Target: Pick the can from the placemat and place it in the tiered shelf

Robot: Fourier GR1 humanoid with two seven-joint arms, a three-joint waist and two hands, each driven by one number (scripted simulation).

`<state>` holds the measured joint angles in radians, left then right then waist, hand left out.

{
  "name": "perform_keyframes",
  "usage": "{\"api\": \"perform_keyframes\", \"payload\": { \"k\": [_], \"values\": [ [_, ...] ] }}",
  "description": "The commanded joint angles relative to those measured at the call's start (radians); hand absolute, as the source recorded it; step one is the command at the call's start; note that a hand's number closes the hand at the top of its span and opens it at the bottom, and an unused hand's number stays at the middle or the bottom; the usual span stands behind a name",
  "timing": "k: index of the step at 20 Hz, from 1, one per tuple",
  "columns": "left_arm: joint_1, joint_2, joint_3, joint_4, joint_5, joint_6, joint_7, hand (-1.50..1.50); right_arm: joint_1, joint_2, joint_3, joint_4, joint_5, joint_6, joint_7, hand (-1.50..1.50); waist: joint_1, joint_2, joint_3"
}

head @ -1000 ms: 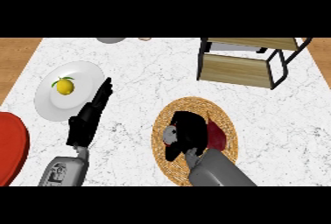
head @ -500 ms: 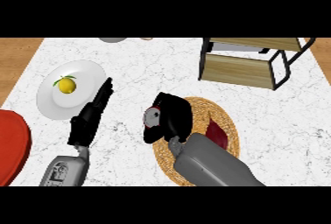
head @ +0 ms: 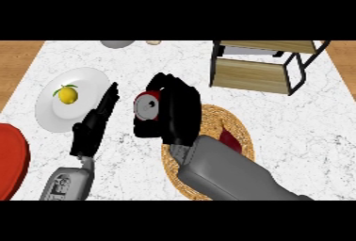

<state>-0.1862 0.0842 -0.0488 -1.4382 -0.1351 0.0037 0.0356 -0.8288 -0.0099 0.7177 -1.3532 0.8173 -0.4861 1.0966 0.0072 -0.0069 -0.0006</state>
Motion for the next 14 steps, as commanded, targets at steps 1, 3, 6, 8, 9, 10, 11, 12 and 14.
{"api": "perform_keyframes", "payload": {
  "k": [1, 3, 6, 8, 9, 10, 11, 12, 14],
  "values": [
    [-0.004, -0.001, 0.009, 0.022, -0.009, 0.014, -0.014, 0.00, -0.128, 0.009, -0.054, -0.042, 0.106, 0.037, 0.289, 1.50, -0.011, -0.004, -0.001],
    [0.022, -0.009, -0.008, -0.029, -0.002, 0.004, 0.015, 0.00, -0.149, 0.009, -0.129, -0.012, 0.158, 0.115, 0.259, 1.50, -0.010, -0.003, 0.000],
    [0.020, 0.015, 0.011, -0.023, -0.001, -0.003, 0.001, 0.00, -0.133, -0.014, -0.171, -0.086, 0.240, 0.165, 0.274, 1.50, -0.024, -0.004, 0.000],
    [0.031, -0.010, -0.008, -0.045, -0.016, 0.022, 0.015, 0.00, -0.186, 0.009, -0.204, -0.106, 0.295, 0.225, 0.311, 1.50, -0.020, -0.006, 0.000],
    [0.014, 0.006, 0.013, -0.002, -0.002, 0.004, -0.007, 0.00, -0.213, 0.009, -0.227, -0.098, 0.318, 0.227, 0.320, 1.50, -0.022, -0.003, -0.001],
    [0.072, 0.017, 0.015, -0.017, 0.012, -0.017, -0.056, 0.00, -0.151, -0.009, -0.234, -0.114, 0.342, 0.196, 0.279, 1.50, -0.016, -0.001, 0.000],
    [-0.003, 0.023, 0.037, 0.021, 0.027, -0.024, 0.003, 0.00, -0.222, -0.001, -0.268, -0.132, 0.350, 0.279, 0.305, 1.50, -0.028, -0.003, -0.001],
    [0.007, 0.020, 0.032, 0.006, 0.013, -0.010, -0.017, 0.00, -0.234, 0.009, -0.280, -0.102, 0.391, 0.269, 0.301, 1.50, -0.019, -0.001, 0.000],
    [0.026, 0.007, 0.007, -0.040, 0.003, -0.005, 0.017, 0.00, -0.204, -0.021, -0.296, -0.120, 0.411, 0.331, 0.279, 1.50, -0.019, -0.003, 0.000]
  ]
}}
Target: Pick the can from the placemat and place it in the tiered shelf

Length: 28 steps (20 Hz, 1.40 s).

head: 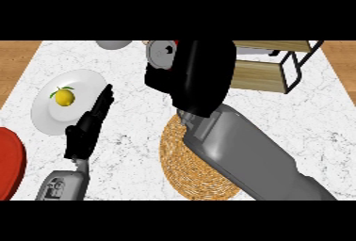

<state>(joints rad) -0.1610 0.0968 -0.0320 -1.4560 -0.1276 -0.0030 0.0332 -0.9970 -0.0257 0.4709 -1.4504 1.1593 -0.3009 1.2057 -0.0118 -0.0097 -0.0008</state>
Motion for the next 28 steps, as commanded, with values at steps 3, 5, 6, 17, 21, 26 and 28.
{"api": "perform_keyframes", "payload": {
  "k": [3, 5, 6, 17, 21, 26, 28],
  "values": [
    [-0.043, 0.003, 0.007, -0.028, 0.006, -0.002, 0.074, 0.00, -0.041, -0.007, -0.121, -0.040, 0.072, 0.164, 0.113, 1.50, 0.005, 0.004, 0.001],
    [0.006, 0.002, 0.000, -0.043, 0.004, -0.005, 0.023, 0.00, -0.082, -0.008, -0.187, -0.025, 0.073, 0.184, 0.098, 1.50, 0.011, 0.004, 0.000],
    [0.012, -0.010, -0.017, -0.041, -0.009, 0.001, 0.035, 0.00, -0.103, -0.001, -0.197, -0.024, 0.094, 0.203, 0.103, 1.50, 0.011, 0.004, 0.000],
    [-0.011, -0.013, -0.001, 0.018, -0.005, -0.011, -0.008, 0.00, -0.176, -0.088, -0.384, 0.056, 0.156, 0.233, -0.054, 1.50, 0.015, 0.008, 0.000],
    [0.001, -0.028, -0.018, 0.015, -0.021, -0.002, -0.020, 0.00, -0.182, -0.111, -0.396, 0.161, 0.173, 0.202, -0.148, 1.50, 0.019, 0.011, 0.000],
    [-0.033, -0.016, 0.009, 0.047, -0.019, -0.003, -0.037, 0.00, -0.199, -0.156, -0.460, 0.265, 0.166, 0.122, -0.250, 1.50, 0.020, 0.012, 0.000],
    [-0.047, -0.049, -0.025, 0.018, -0.036, 0.016, 0.006, 0.00, -0.181, -0.175, -0.471, 0.339, 0.188, 0.067, -0.273, 1.50, 0.023, 0.013, 0.001]
  ]
}}
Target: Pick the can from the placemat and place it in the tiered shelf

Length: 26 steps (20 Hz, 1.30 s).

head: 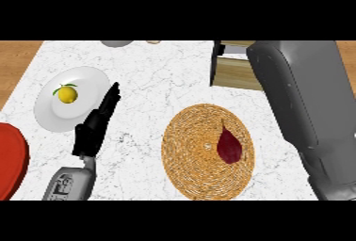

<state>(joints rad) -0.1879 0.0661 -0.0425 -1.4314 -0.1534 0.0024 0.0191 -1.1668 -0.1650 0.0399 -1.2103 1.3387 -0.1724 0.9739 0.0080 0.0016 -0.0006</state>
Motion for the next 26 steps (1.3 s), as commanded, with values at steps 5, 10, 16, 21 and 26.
{"api": "perform_keyframes", "payload": {
  "k": [5, 10, 16, 21, 26],
  "values": [
    [-0.017, 0.042, 0.041, 0.001, 0.033, -0.046, 0.004, 0.00, 0.003, -0.026, -0.001, 0.230, 0.053, -0.169, -0.140, 1.50, 0.010, 0.003, 0.000],
    [0.072, 0.009, -0.016, -0.125, 0.003, -0.020, 0.053, 0.00, -0.037, -0.065, -0.073, 0.321, 0.048, -0.256, -0.156, 1.50, 0.011, -0.001, 0.001],
    [0.012, 0.049, 0.036, -0.074, 0.046, -0.065, 0.044, 0.00, 0.001, -0.057, -0.189, 0.319, -0.182, -0.521, -0.360, 1.50, 0.018, 0.004, 0.001],
    [-0.042, -0.012, 0.015, 0.060, -0.010, 0.000, -0.020, 0.00, -0.033, -0.079, -0.228, 0.438, -0.264, -0.562, -0.476, 1.50, 0.006, 0.005, 0.000],
    [0.000, 0.039, 0.053, 0.014, 0.053, -0.076, -0.037, 0.00, -0.025, -0.116, -0.269, 0.534, -0.348, -0.604, -0.609, 1.50, 0.012, 0.006, 0.001]
  ]
}}
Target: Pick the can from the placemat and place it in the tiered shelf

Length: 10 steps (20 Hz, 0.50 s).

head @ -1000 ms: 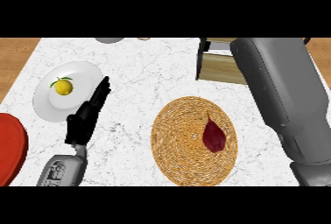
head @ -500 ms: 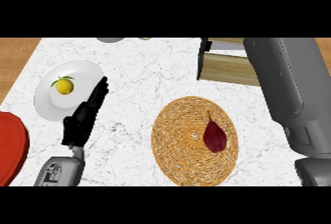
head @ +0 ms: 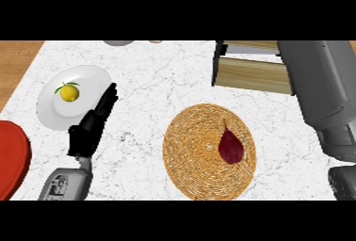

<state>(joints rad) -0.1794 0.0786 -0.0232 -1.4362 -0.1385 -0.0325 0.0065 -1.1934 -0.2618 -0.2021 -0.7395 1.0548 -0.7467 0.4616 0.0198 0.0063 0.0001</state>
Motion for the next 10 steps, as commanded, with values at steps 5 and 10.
{"api": "perform_keyframes", "payload": {
  "k": [5, 10],
  "values": [
    [-0.018, 0.002, 0.003, -0.031, -0.006, 0.009, 0.065, 0.00, 0.016, -0.072, 0.006, 0.126, 0.235, -0.023, 0.304, -1.50, -0.013, -0.006, -0.001],
    [0.020, 0.018, 0.012, -0.024, 0.000, -0.012, 0.021, 0.00, 0.032, -0.057, -0.019, 0.059, 0.190, -0.025, 0.298, -1.50, -0.013, -0.006, 0.000]
  ]
}}
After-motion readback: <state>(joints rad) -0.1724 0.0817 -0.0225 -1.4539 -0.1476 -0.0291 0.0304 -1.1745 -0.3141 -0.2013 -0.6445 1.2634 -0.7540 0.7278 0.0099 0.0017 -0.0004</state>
